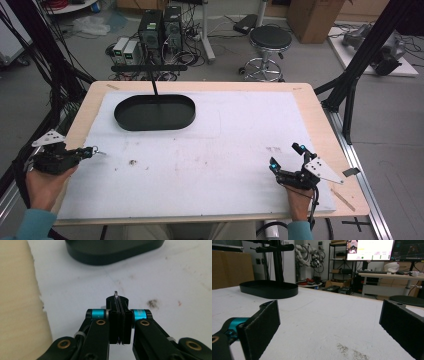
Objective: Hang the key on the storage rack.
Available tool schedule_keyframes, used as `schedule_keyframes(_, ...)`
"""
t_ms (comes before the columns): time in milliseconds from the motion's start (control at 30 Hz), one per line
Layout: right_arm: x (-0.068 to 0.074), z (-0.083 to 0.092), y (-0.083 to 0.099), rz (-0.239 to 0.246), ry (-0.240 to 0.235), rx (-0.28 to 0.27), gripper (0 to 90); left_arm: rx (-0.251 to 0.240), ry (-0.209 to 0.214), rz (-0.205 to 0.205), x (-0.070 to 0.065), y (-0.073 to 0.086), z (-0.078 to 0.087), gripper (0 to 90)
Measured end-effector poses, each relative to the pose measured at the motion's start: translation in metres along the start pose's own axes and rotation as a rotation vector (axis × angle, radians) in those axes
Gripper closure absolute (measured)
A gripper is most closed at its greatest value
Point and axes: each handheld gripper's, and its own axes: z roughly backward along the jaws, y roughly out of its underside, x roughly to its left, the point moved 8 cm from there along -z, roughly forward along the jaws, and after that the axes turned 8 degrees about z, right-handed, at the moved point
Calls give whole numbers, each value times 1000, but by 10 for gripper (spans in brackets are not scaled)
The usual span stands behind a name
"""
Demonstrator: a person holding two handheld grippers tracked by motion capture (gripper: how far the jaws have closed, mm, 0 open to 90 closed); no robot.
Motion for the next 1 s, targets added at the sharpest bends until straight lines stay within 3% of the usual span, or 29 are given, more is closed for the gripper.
schedule_keyframes(67,0,0,0,1,0,-1,24,-39,12,-19,-5,-13,1,882)
schedule_keyframes(267,0,0,0,-2,-1,2,24,-88,20,-51,-11,-41,3,882)
schedule_keyframes(467,0,0,0,1,0,-1,24,-97,15,-87,-15,-60,2,882)
schedule_keyframes(533,0,0,0,2,-1,-4,24,-99,19,-117,-18,-70,1,882)
schedule_keyframes(833,0,0,0,-2,1,-2,24,-91,19,-147,-20,-99,-2,882)
schedule_keyframes(1000,-1,0,0,4,0,-5,24,-86,29,-212,-28,-127,-8,882)
